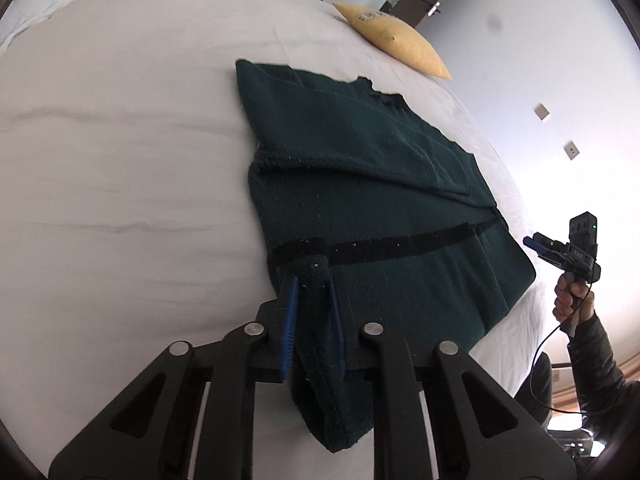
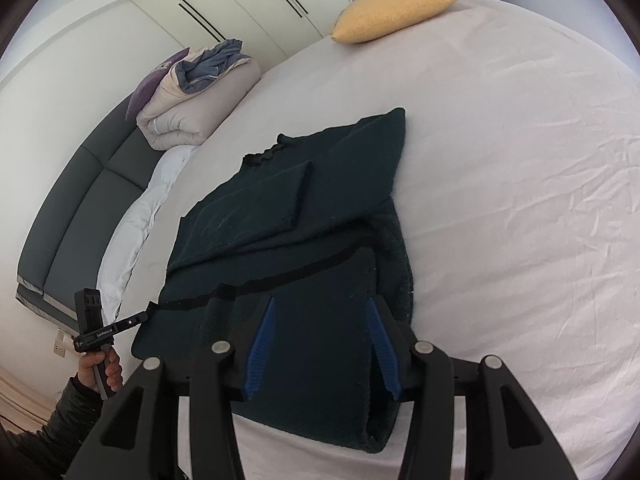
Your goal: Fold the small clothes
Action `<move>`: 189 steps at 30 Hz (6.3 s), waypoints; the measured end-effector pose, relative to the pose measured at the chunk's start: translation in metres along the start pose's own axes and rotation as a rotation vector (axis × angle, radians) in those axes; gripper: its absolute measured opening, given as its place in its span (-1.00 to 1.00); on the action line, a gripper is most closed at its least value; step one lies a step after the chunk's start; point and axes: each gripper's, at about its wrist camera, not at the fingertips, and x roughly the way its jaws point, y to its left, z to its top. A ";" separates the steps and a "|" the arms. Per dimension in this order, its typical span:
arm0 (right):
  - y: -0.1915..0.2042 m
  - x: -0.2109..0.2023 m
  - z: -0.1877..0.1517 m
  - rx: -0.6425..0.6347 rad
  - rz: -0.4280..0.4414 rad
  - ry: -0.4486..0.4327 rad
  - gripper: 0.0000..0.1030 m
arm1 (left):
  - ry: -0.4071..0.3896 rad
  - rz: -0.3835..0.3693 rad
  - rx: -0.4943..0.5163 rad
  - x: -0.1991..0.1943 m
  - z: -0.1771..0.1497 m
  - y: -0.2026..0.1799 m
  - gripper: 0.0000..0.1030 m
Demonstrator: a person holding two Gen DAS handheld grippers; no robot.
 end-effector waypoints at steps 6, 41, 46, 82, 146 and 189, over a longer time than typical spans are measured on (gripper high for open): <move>0.004 0.009 0.003 -0.069 -0.063 0.028 -0.02 | -0.050 0.045 0.052 -0.009 -0.004 -0.011 -0.87; 0.065 0.008 0.061 -0.346 -0.206 -0.188 -0.86 | -0.374 0.099 0.158 -0.065 0.079 -0.059 -0.90; 0.055 0.015 0.100 -0.298 -0.224 -0.250 -0.86 | -0.399 0.131 0.162 -0.056 0.130 -0.058 -0.90; 0.039 0.090 0.124 -0.010 -0.070 -0.162 0.31 | -0.175 0.295 0.081 0.080 0.175 -0.047 -0.85; 0.040 0.024 -0.014 0.167 0.151 -0.118 0.47 | -0.167 -0.144 -0.631 0.020 0.024 0.062 0.59; 0.117 0.207 0.066 0.137 0.289 0.241 0.39 | -0.025 -0.321 -0.368 0.062 0.118 -0.038 -0.71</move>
